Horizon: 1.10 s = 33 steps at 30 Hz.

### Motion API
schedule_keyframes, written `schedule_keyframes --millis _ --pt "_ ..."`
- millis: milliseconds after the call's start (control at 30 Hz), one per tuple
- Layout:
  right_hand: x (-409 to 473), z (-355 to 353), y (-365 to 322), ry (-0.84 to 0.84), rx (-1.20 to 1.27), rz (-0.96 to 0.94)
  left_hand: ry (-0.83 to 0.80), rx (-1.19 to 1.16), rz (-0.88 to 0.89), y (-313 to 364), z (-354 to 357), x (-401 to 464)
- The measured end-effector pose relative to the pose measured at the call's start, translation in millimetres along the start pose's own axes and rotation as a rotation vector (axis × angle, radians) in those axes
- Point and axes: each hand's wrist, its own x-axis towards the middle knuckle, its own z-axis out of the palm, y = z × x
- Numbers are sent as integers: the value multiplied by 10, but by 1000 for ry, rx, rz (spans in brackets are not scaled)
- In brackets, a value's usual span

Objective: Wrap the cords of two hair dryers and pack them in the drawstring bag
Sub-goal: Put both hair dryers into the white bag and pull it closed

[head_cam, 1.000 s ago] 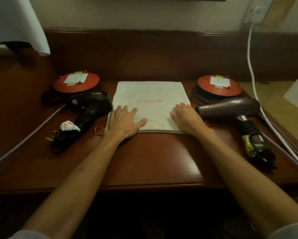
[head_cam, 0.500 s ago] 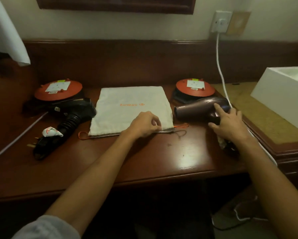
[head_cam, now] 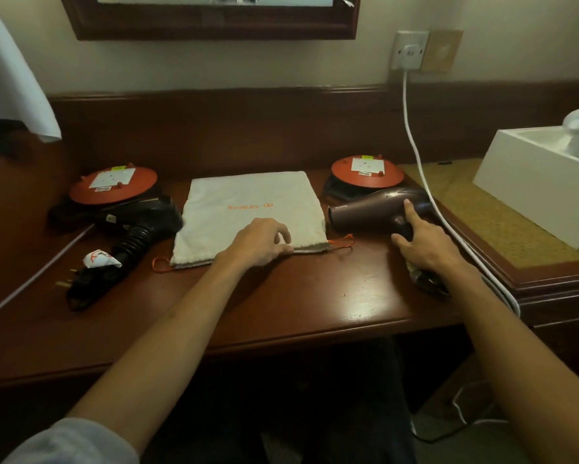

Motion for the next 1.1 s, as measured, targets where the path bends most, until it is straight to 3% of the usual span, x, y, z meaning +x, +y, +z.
schedule_keyframes --millis 200,333,433,600,1100 --pt "-206 -61 18 14 270 -52 -21 -186 12 -31 -187 161" --pt "-511 -207 -75 49 411 -277 -25 -203 31 7 -487 355" --pt "-767 -328 -252 -81 534 -427 -27 -186 58 68 -698 508" --pt "-920 -108 -643 -197 370 -572 -30 -229 113 234 -895 626" --pt "-454 619 -1084 -87 66 -215 -28 -239 249 306 -689 545"
